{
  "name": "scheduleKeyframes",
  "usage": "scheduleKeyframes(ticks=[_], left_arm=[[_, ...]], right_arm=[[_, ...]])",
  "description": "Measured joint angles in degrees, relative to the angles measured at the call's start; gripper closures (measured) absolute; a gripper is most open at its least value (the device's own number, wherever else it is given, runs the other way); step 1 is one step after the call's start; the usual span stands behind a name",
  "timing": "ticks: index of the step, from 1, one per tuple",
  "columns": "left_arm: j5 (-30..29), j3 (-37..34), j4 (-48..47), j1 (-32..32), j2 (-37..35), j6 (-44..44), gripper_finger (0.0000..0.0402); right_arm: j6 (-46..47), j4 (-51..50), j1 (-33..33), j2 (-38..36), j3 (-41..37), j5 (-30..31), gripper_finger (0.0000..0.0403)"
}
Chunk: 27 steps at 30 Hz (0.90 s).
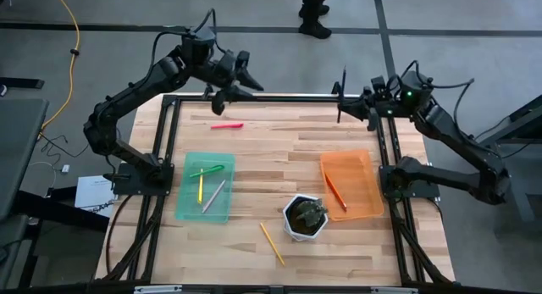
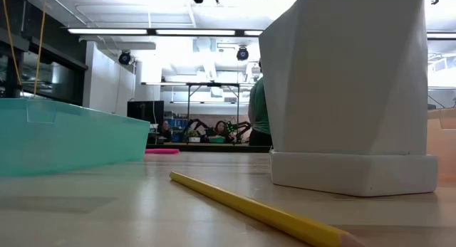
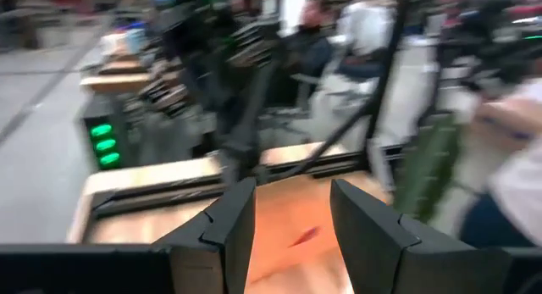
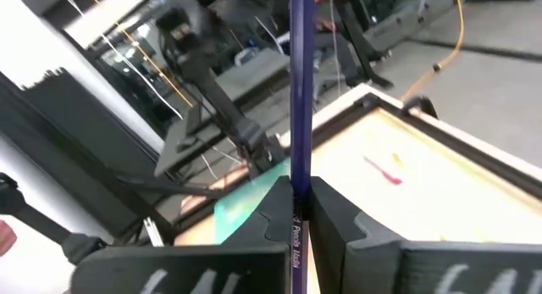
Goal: Sort pens & pencils
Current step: Put the blue pencil into the orange bin
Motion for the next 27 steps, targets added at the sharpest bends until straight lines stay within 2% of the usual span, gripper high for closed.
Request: scheduleKeyframes(ticks=[4, 8, 22, 27], left_arm=[[6.04, 0.0, 0.07, 0.0, 0.0, -1.49, 0.0261], [8.57, 0.0, 0.07, 0.0, 0.0, -2.51, 0.0261], [7.94, 0.0, -0.67, 0.0, 0.02, -1.61, 0.0261], [6.43, 0.0, -3.58, 0.0, 0.02, 0.96, 0.0261]], right_arm=[[-0.29, -4.59, 0.0, -1.61, -0.02, 0.1, 0.04], [-0.48, -8.03, 0.0, -3.24, 0.0, 0.13, 0.04], [-0.52, -19.14, 0.04, -8.39, -0.02, 3.95, 0.04], [0.94, -19.77, 0.04, -10.69, -2.11, 4.24, 0.04]])
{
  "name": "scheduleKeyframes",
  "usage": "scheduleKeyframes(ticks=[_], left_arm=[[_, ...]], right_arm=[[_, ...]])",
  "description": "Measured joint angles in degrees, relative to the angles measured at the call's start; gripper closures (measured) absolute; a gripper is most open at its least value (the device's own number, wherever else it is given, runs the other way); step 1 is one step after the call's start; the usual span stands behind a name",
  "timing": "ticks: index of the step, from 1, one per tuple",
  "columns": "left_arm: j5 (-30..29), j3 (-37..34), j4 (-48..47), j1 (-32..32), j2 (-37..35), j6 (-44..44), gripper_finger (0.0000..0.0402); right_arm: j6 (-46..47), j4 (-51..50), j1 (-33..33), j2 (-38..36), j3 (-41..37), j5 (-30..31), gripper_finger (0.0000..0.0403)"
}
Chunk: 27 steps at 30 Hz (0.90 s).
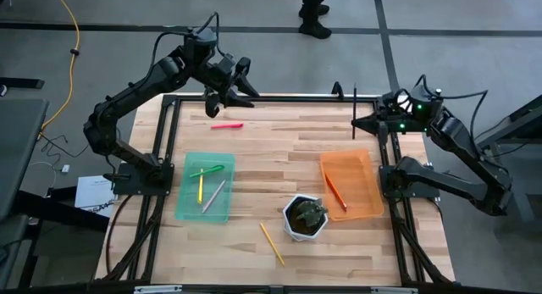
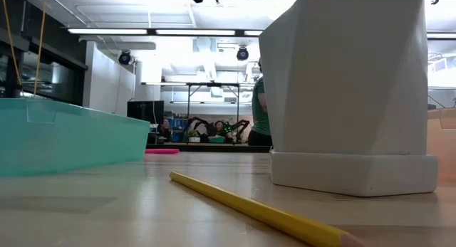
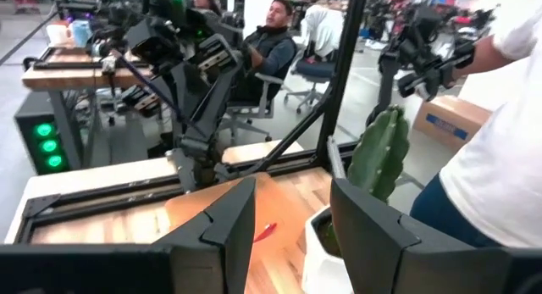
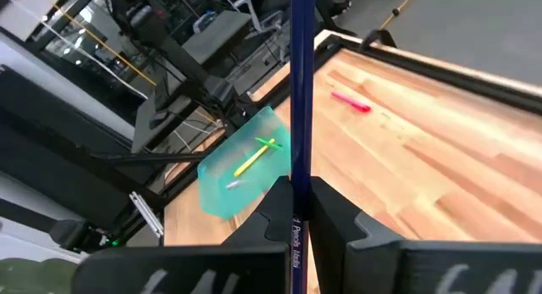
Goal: Sort pens & pencils
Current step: Put the blue pencil into the orange bin
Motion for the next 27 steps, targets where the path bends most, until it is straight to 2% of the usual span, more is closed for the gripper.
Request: scheduleKeyframes(ticks=[14, 22, 27], left_arm=[[-1.14, 0.0, -2.73, 0.0, 0.07, 2.07, 0.0261], [-1.98, 0.0, -2.71, 0.0, 0.07, 2.09, 0.0261], [-2.62, 0.0, -2.71, 0.0, 0.07, 2.08, 0.0261]], right_arm=[[10.67, 3.26, 0.02, -10.37, -12.41, 0.19, 0.04], [15.52, 1.8, 0.47, -15.78, -14.65, -0.21, 0.04], [16.59, -0.47, 2.83, -16.38, -14.94, -0.22, 0.04]])
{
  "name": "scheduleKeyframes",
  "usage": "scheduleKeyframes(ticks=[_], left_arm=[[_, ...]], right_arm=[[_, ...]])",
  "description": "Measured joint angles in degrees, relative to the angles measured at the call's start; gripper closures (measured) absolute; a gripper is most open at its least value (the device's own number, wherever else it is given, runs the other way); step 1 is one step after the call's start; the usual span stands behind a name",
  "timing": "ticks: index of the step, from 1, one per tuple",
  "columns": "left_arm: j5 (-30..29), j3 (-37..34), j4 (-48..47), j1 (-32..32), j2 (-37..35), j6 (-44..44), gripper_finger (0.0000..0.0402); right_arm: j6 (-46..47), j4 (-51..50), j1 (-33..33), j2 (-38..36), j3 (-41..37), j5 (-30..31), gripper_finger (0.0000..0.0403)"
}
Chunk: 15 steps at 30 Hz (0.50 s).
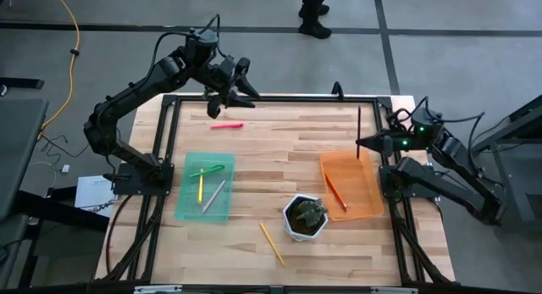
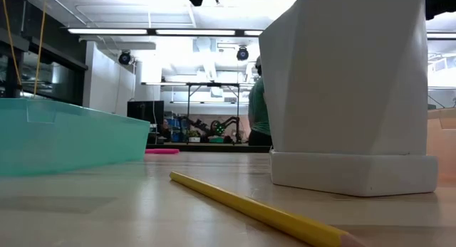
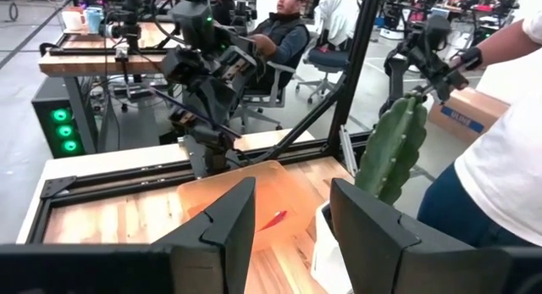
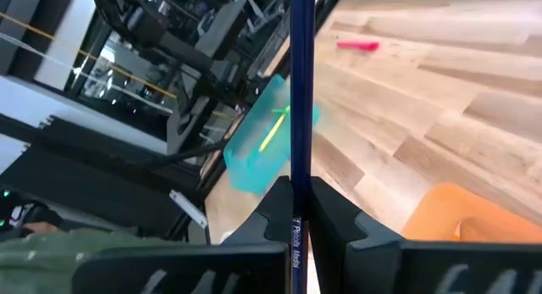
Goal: Sort pens & pencils
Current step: Put the blue pencil into the orange bin
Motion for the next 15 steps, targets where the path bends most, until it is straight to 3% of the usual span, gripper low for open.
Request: scheduleKeyframes(ticks=[15], left_arm=[[-1.3, 0.0, -0.22, 0.0, 0.0, -0.01, 0.0261]], right_arm=[[2.04, -5.77, 8.58, 0.02, 0.0, 4.91, 0.04]])
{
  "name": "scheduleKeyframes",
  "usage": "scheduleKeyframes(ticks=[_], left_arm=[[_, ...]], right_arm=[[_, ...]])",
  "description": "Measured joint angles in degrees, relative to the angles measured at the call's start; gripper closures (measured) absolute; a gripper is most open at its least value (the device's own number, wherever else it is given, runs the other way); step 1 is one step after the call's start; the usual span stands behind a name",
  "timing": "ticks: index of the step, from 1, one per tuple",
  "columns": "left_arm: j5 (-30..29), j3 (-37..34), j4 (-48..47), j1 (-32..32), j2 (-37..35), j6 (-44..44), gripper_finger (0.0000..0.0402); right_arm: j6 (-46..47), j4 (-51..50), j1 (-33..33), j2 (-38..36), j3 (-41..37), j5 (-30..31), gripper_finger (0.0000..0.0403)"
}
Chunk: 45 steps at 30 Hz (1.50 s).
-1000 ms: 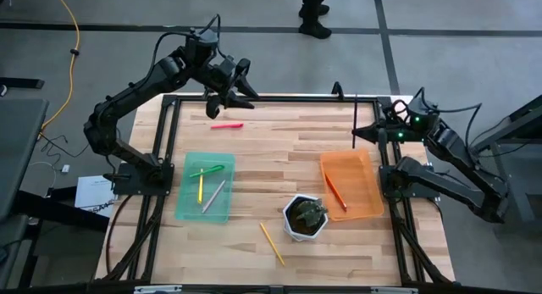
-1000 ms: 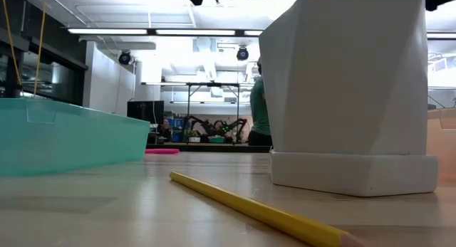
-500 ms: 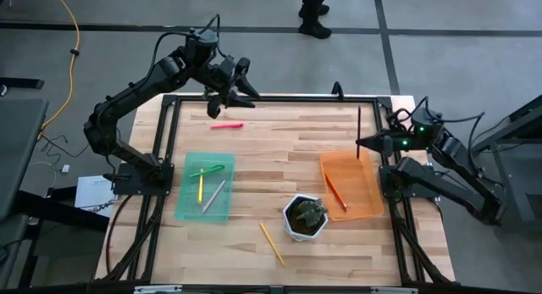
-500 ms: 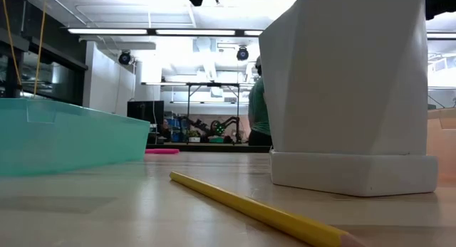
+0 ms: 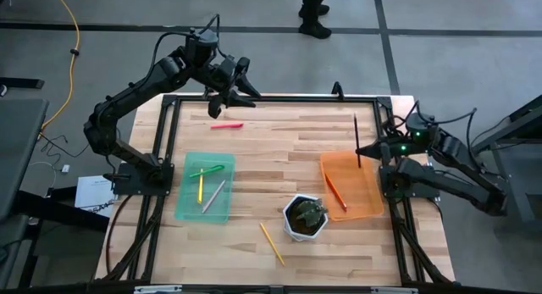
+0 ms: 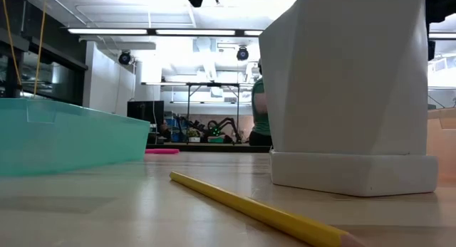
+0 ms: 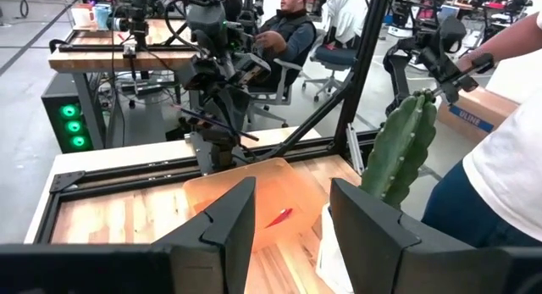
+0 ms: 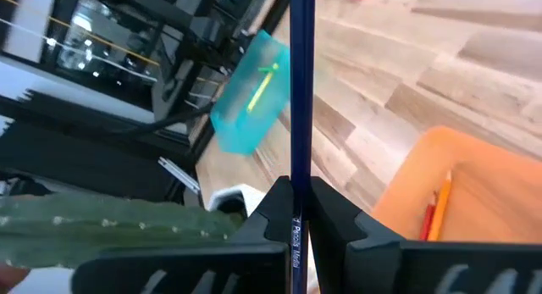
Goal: Sort pens & pencils
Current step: Put the blue pencil into the orange bin
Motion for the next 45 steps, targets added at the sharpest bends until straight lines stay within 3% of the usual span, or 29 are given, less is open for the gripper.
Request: scheduleKeyframes(ticks=[24, 36, 45], left_arm=[[-0.1, 0.0, -1.86, 0.0, 0.0, 0.68, 0.0261], [-0.08, 0.0, -3.24, 0.0, 0.0, 1.67, 0.0261], [-0.17, 0.0, -6.15, 0.0, 0.0, 4.1, 0.0261]], right_arm=[[9.1, -5.32, 13.51, 0.29, 0.0, 6.58, 0.04], [11.22, -5.29, 21.76, 5.76, 0.0, 9.1, 0.04], [17.96, -5.53, 29.26, 7.55, 0.0, 14.75, 0.04]])
